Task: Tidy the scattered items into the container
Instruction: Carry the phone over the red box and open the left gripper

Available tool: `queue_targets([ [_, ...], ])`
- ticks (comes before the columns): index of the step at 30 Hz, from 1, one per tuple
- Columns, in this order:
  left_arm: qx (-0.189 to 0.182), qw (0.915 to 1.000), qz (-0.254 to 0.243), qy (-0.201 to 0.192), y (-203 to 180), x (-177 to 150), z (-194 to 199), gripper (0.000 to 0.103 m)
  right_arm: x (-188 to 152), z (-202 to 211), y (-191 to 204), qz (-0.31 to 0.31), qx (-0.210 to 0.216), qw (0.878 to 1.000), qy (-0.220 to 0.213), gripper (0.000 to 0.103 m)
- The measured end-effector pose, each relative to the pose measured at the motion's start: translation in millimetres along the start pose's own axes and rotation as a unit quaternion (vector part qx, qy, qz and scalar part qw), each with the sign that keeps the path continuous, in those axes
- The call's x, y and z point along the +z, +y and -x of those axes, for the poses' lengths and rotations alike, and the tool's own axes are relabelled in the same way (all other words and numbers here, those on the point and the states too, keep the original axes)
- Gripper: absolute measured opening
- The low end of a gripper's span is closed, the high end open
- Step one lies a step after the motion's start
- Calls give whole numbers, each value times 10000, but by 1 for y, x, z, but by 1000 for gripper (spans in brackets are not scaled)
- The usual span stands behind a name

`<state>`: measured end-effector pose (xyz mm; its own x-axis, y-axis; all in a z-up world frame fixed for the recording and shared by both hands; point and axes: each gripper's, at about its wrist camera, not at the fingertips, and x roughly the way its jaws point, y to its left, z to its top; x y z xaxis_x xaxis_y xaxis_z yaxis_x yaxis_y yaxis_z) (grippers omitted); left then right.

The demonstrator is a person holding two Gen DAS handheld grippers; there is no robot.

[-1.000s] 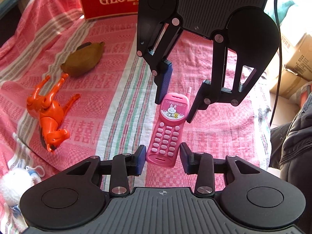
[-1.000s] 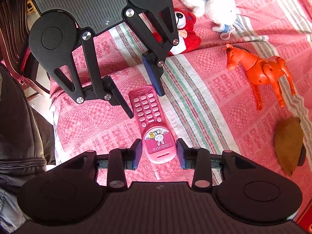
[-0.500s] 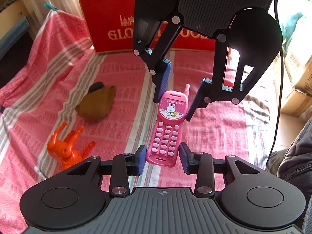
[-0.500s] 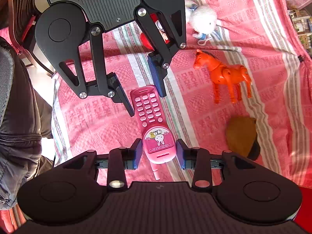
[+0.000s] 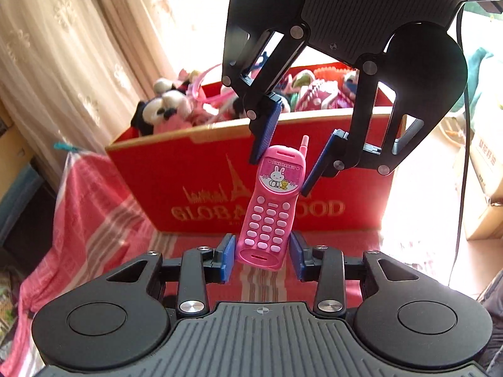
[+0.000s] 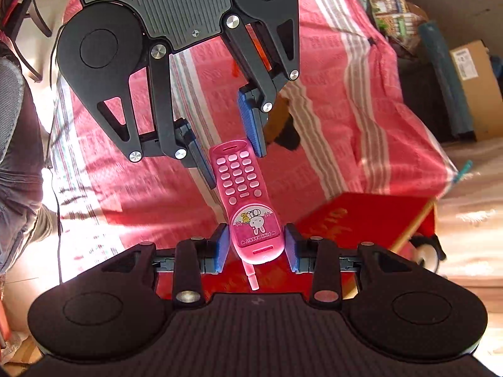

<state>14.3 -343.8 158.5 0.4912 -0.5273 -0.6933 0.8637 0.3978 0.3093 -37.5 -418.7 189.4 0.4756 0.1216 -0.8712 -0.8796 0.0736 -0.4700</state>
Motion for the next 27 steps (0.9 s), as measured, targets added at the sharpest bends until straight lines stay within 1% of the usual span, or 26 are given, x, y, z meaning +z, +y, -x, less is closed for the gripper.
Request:
queue_targets([
  [4, -33, 9991, -120, -408, -7, 67, -22, 37, -50, 25, -31, -186, -353, 9987, 331, 42],
  [6, -52, 9984, -147, -548, -11, 95, -35, 37, -74, 35, -42, -282, -515, 9969, 524, 43],
  [9, -95, 9975, -182, -674, -19, 135, -57, 37, -104, 43, -54, -402, -679, 9941, 739, 44],
  [11, -185, 9975, -123, -675, -22, 156, -73, 37, -124, 43, -61, -537, -778, 9922, 814, 44],
  [12, -254, 9975, -61, -663, -22, 163, -80, 38, -135, 42, -64, -628, -812, 9913, 824, 51],
  [13, -231, 9977, 25, -642, -22, 168, -88, 44, -142, 39, -67, -662, -900, 9902, 842, 60],
  [14, -178, 9979, 98, -610, -22, 172, -94, 58, -150, 36, -68, -682, -1046, 9885, 848, 76],
  [15, -81, 9981, 162, -593, -22, 173, -98, 67, -155, 34, -69, -677, -1120, 9878, 838, 80],
  [16, -45, 9980, 195, -607, -22, 173, -100, 77, -161, 32, -70, -705, -1152, 9873, 831, 80],
  [18, 40, 9979, 249, -595, -22, 170, -101, 85, -168, 29, -69, -753, -1155, 9870, 823, 80],
  [20, 118, 9984, 205, -522, -23, 163, -101, 88, -174, 24, -66, -745, -1135, 9873, 821, 82],
  [23, 108, 9990, 230, -373, -22, 157, -105, 89, -176, 17, -61, -733, -1032, 9885, 824, 84],
  [25, 104, 9992, 248, -312, -25, 154, -105, 92, -175, 13, -59, -701, -974, 9895, 807, 85],
  [27, 96, 9992, 257, -288, -26, 151, -104, 93, -172, 11, -57, -682, -932, 9902, 786, 85],
])
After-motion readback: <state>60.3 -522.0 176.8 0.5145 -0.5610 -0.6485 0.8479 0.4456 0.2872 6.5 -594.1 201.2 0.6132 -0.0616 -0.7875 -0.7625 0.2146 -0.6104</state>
